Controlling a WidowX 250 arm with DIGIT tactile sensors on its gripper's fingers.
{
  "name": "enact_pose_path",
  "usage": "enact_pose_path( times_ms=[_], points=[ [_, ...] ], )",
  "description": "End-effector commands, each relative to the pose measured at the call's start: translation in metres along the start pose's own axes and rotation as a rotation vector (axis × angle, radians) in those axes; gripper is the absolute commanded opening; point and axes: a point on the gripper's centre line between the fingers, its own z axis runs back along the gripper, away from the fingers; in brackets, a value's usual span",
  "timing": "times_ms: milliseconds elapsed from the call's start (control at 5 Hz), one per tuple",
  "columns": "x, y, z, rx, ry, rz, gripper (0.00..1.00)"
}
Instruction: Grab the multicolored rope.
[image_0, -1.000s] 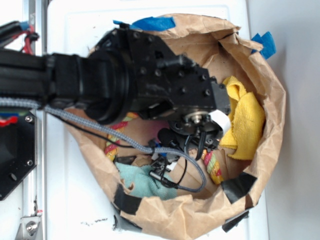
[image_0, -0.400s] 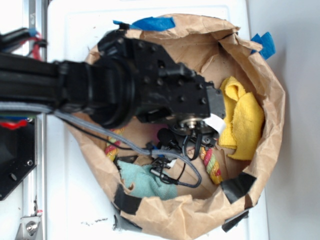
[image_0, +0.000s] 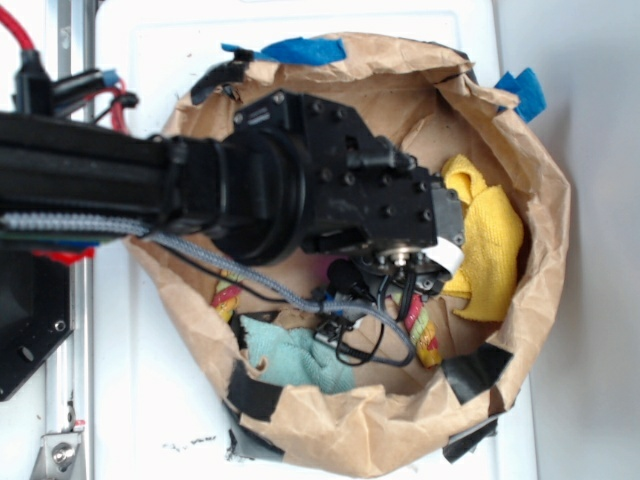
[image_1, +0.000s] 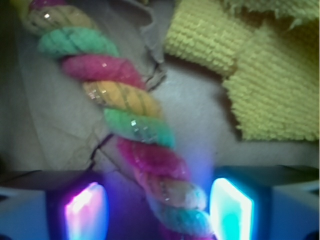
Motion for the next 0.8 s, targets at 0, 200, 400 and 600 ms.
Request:
enact_pose_path(
  times_ms=[0, 200, 400, 600],
  points=[
    [0.000, -0.008, -0.002, 0.001, -0.009, -0.009, 0.00],
    [0.000, -0.007, 0.004, 0.000, -0.015, 0.002, 0.00],
    [0.000, -0.008, 0.020, 0.003, -0.027, 0.016, 0.00],
    [-0.015, -0.027, 0.072, 0.051, -0.049, 0.084, 0.00]
  ],
)
